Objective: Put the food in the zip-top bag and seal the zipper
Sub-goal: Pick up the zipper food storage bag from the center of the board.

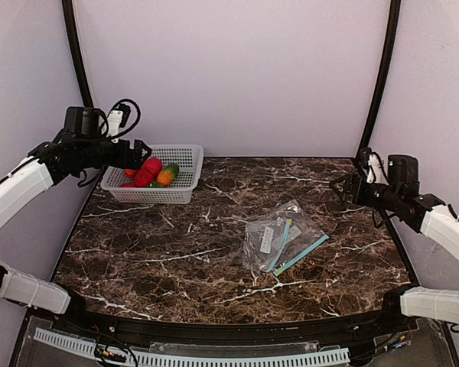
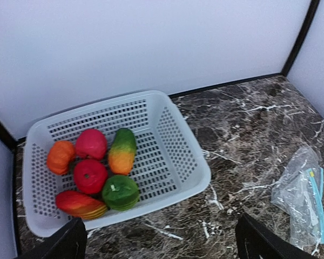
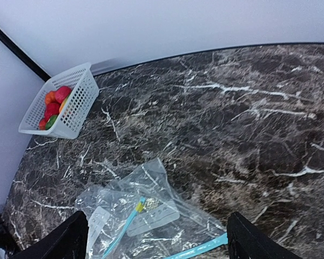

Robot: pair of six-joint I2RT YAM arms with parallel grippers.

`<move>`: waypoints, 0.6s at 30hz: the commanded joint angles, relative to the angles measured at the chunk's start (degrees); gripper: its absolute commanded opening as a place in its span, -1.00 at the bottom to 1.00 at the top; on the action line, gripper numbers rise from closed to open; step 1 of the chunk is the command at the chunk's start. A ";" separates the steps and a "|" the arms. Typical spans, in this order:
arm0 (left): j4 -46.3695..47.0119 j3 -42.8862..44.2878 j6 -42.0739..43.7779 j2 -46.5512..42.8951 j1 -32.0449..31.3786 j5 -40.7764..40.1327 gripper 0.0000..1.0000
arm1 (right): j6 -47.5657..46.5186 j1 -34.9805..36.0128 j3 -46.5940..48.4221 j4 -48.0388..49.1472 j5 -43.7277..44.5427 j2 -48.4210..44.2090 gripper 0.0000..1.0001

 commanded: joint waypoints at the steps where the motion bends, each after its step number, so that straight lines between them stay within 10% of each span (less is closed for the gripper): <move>1: 7.07 0.46 -2.71 4.24 -0.57 16.54 0.93 | 6.56 6.26 0.60 -1.89 -1.64 3.35 0.72; 18: 9.76 -8.72 2.45 -1.08 -0.78 4.60 0.94 | 19.49 18.91 -0.71 6.96 -3.44 20.35 0.07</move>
